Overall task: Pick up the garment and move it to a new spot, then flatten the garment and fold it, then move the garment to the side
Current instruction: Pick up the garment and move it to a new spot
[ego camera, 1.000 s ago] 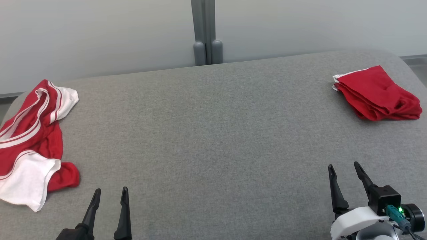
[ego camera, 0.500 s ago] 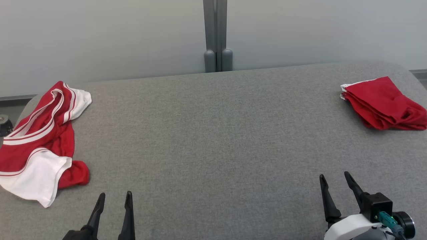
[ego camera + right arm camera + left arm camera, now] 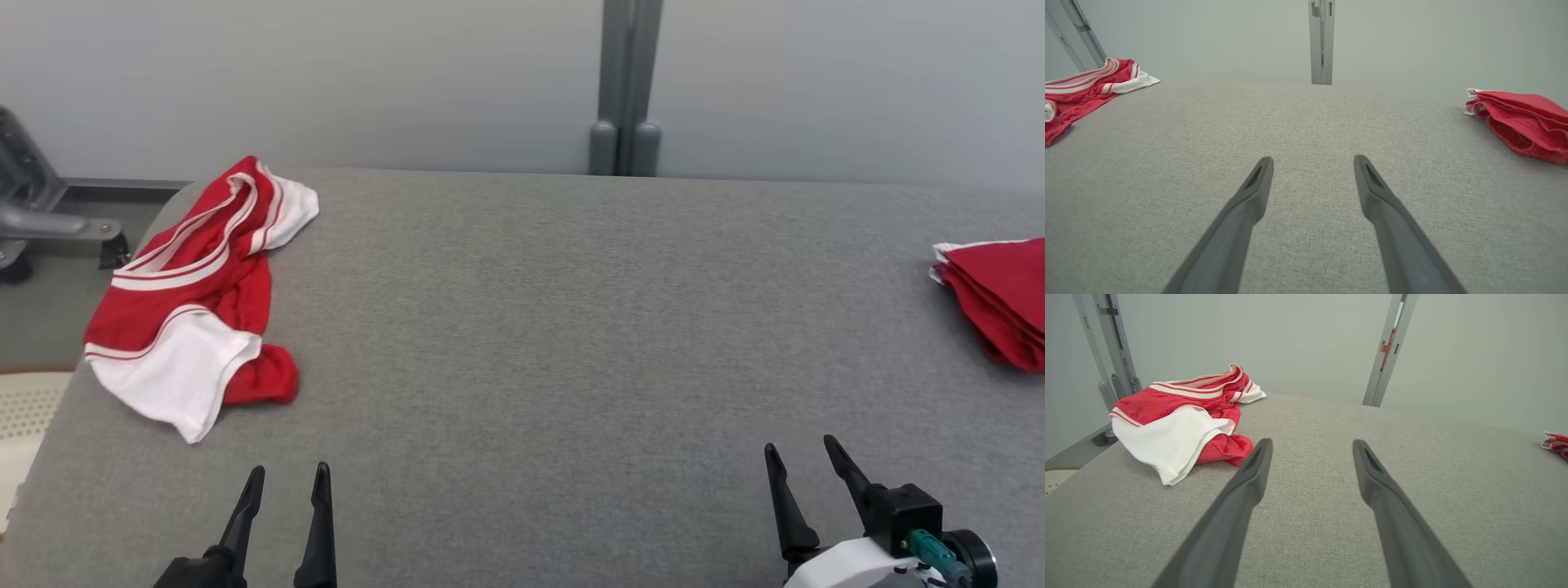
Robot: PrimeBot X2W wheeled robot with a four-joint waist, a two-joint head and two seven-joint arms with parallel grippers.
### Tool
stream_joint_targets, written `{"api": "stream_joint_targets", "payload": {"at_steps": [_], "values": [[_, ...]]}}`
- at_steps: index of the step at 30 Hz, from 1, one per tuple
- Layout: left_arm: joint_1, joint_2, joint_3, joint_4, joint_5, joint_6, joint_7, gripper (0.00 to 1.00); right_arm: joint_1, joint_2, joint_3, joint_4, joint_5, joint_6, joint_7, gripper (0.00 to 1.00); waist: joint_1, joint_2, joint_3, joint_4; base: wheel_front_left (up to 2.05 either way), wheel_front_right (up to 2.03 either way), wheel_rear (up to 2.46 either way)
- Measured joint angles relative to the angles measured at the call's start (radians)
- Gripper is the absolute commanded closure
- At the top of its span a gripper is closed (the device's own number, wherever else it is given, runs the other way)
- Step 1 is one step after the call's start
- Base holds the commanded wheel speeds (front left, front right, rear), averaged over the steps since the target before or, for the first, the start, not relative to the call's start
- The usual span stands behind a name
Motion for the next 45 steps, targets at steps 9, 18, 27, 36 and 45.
{"api": "stream_joint_targets", "payload": {"at_steps": [9,18,27,36,45], "values": [[0.046,0.000,0.029,0.004,-0.002,0.000,0.000,0.00,-0.026,0.001,0.079,0.023,0.027,0.000,0.000,0.00,0.0000,0.0000,-0.011,0.168,0.00,0.00,0.00],[0.041,0.000,0.038,-0.002,-0.036,0.000,0.000,0.00,-0.035,0.001,0.108,0.030,0.032,0.000,0.000,0.00,0.0000,0.0000,-0.010,0.247,0.00,0.00,0.00],[-0.265,0.060,0.033,0.120,-0.187,0.000,0.000,0.00,-0.171,0.002,0.073,0.015,-0.083,0.000,0.000,0.00,0.0000,0.0000,0.092,0.241,0.00,0.00,0.00],[-0.686,0.219,-0.035,0.385,-0.540,0.000,0.057,0.00,-0.339,0.003,0.058,-0.014,-0.197,0.000,0.000,0.00,0.0001,0.0000,0.309,0.211,0.00,0.00,0.00],[-0.939,0.332,-0.133,0.650,-0.726,0.000,0.128,0.00,-0.359,-0.003,0.023,-0.071,-0.270,0.000,-0.003,0.00,0.0001,0.0000,0.530,0.157,0.00,0.00,0.00]]}}
